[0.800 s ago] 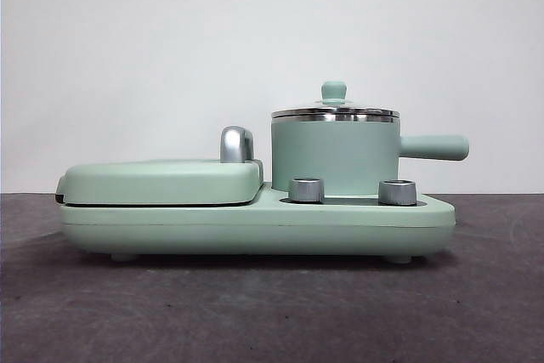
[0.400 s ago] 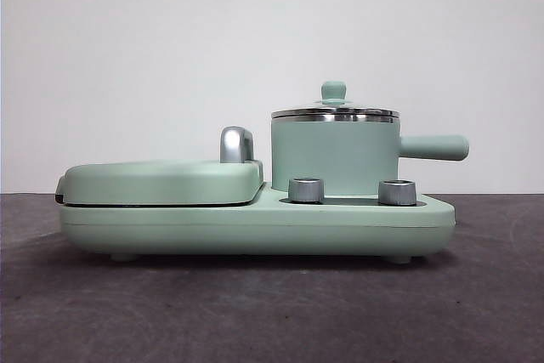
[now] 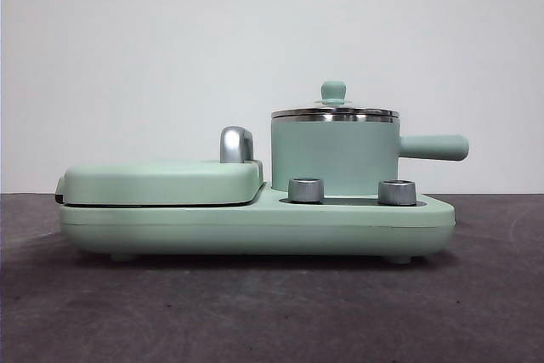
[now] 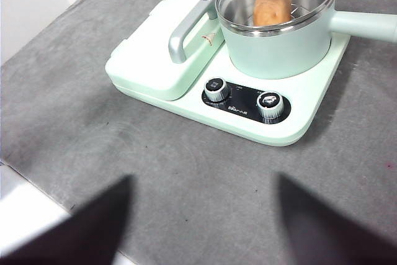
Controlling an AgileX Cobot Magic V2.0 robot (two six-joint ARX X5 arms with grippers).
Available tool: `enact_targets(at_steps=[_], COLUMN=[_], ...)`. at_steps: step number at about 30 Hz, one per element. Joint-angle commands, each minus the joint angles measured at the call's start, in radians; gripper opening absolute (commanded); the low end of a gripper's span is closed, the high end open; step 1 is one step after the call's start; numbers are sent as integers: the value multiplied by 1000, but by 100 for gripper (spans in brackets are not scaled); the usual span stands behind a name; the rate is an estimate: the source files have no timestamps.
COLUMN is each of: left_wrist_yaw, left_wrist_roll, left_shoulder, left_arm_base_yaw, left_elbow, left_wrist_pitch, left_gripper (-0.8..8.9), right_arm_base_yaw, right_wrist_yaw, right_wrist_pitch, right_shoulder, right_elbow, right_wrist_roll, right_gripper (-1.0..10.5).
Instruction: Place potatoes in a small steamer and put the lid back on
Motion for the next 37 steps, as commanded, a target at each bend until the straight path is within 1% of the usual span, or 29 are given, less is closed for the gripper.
enact_targets(at_steps=[1,4,18,20,23,25,27,31,34,37], left_wrist_yaw=[-33,-32,-33,-42,-8,14,12,13,12,12], left_wrist_roll=[-3,-3,-3,-3,-3,8,66,182,217,243], left_shoulder=[7,8,6,-12,-33,-57,-104,-239,-339,-421], left_arm_base_yaw=[-4,-4,-4,16,80,159,257,419,503,551], left_elbow=[11,11,11,-3,-39,-86,-166,-360,-508,-632], left_wrist_pitch=[5,8,8,29,72,119,192,306,389,459], left_gripper=[5,5,5,5,5,5,5,5,5,5], right_arm_base_yaw=[5,5,5,5,5,5,5,5,5,5], right_wrist_yaw=[-4,-4,2,2,2,2,2,2,2,2], right_wrist_pitch=[-3,-2,-2,-2,-2,-2,-2,-2,-2,-2], right_shoulder=[4,2,2,2,2,2,2,2,2,2], right_elbow=[5,5,5,5,5,5,5,5,5,5], right_wrist_roll=[-16,-6,-8,-8,-8,-8,-8,-8,-8,-8], right_gripper=[15,15,15,15,15,15,15,15,15,15])
